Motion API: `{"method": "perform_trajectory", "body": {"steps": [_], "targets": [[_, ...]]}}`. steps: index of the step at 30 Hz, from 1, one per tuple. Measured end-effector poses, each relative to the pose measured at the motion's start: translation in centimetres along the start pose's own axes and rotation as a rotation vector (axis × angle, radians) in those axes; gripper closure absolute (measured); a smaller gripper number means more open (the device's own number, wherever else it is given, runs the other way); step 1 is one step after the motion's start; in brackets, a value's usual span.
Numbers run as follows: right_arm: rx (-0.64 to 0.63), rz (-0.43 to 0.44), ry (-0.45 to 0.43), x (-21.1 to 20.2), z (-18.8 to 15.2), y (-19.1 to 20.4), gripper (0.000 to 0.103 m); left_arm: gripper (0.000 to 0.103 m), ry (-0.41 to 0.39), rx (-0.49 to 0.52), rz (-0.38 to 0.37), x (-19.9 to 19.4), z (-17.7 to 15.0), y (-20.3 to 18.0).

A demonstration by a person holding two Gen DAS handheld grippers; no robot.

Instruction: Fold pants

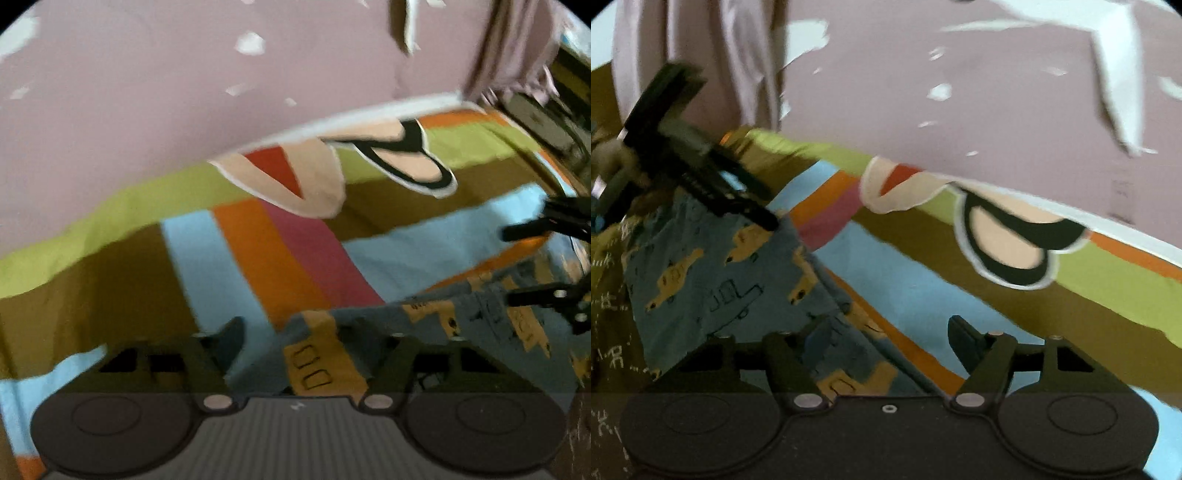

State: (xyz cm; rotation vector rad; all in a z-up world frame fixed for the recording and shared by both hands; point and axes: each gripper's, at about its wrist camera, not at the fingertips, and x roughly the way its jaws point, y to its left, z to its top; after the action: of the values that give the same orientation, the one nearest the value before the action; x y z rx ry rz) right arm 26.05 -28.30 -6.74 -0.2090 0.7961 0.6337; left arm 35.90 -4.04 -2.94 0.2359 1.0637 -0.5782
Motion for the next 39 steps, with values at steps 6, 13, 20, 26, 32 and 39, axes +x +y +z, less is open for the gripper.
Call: {"method": "perform_trajectory", "body": {"steps": [6, 13, 20, 26, 32, 39], "targets": [[-0.095, 0.087, 0.054, 2.2, 0.1, 1.1, 0.084, 0.092, 0.003, 0.056, 0.017, 0.0, -0.3, -1.0], [-0.153, -0.057, -0.026, 1.7, 0.5, 1.9, 0.103, 0.093, -0.056, -0.011, 0.064, -0.5, -0.3, -0.8], [0.019, -0.147, -0.066, -0.7, -1.0, -0.9, 0.069, 0.077, -0.026, 0.034, 0.161, 0.9, -0.2, -2.4], [0.164, -0.229, -0.133, -8.7, -6.7, -0.5, 0.027, 0.024, -0.172, 0.029, 0.110, -2.1, -0.2, -5.6], [0.490, -0.411, -0.195, -15.2, -14.7, -1.5, 0.015, 0.018, -0.193, 0.251, -0.116, -0.1, 2.1, -15.3], [0.665, -0.364, -0.183, -18.1, -19.9, -4.3, 0.014, 0.018, -0.129, 0.407, -0.286, 6.1, 6.4, -27.4]]}}
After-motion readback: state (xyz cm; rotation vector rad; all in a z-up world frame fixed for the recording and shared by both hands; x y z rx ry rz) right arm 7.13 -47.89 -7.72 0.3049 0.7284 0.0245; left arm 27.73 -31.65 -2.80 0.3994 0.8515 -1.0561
